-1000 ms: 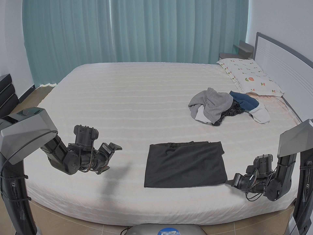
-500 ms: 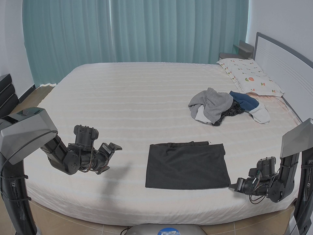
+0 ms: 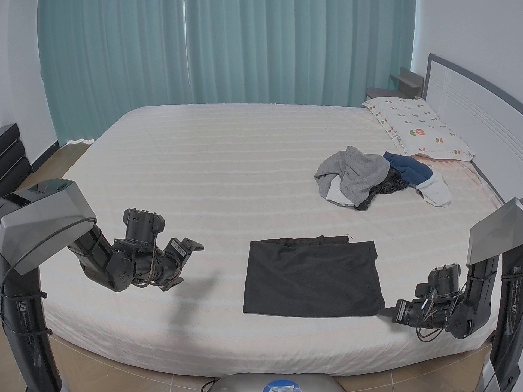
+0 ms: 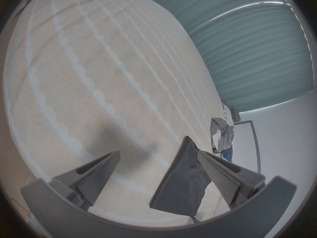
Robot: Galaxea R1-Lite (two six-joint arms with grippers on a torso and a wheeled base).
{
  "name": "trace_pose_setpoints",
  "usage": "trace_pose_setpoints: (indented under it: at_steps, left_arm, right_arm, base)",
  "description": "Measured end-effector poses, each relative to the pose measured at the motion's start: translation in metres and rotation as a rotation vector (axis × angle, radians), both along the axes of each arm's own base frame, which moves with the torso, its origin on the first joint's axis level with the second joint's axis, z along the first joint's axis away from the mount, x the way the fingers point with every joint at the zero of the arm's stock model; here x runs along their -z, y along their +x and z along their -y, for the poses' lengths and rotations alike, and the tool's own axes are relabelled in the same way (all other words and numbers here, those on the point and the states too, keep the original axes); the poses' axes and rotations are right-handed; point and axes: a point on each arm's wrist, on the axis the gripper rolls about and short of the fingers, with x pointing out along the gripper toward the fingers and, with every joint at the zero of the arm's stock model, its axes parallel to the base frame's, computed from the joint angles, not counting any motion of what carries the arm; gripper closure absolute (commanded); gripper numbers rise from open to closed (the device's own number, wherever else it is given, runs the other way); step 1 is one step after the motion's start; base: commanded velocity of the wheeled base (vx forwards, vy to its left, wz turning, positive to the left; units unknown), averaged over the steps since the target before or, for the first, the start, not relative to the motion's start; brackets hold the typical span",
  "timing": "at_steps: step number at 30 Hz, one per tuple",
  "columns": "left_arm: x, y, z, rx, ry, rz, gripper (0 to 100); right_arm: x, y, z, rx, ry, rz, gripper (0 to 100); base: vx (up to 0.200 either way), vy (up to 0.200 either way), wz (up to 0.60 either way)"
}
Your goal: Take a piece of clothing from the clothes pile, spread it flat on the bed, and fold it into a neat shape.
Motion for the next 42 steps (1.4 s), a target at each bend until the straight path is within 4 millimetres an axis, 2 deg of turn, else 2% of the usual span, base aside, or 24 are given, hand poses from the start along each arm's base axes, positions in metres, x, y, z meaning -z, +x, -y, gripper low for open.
trace_pose_setpoints:
  at_steps: [11,20,30,38,42]
  left_arm:
    - [0.000,0.001,0.000,-0.001,-0.003,0.002,0]
    - [-0.003,0.005,0.004,0.004,-0.003,0.011,0]
    - [-0.003,0.005,0.012,0.022,-0.006,0.019,0]
    - [-0.003,0.005,0.012,0.012,0.001,0.024,0]
    - [-0.002,0.004,0.012,0.003,0.009,0.022,0]
  right_arm:
    - [-0.010,0.012,0.005,0.079,0.085,0.098,0]
    - [-0.013,0.025,0.005,0.134,0.154,0.120,0]
    - [-0.010,0.030,0.003,0.148,0.183,0.114,0]
    - [-0.009,0.030,0.002,0.153,0.190,0.110,0]
    - [-0.008,0.030,0.001,0.147,0.190,0.104,0]
  base:
    - [0.000,0.000,0.00]
    - [0.000,-0.200,0.00]
    - [0.000,-0.200,0.00]
    - [0.000,0.000,0.00]
    - [0.200,0.000,0.00]
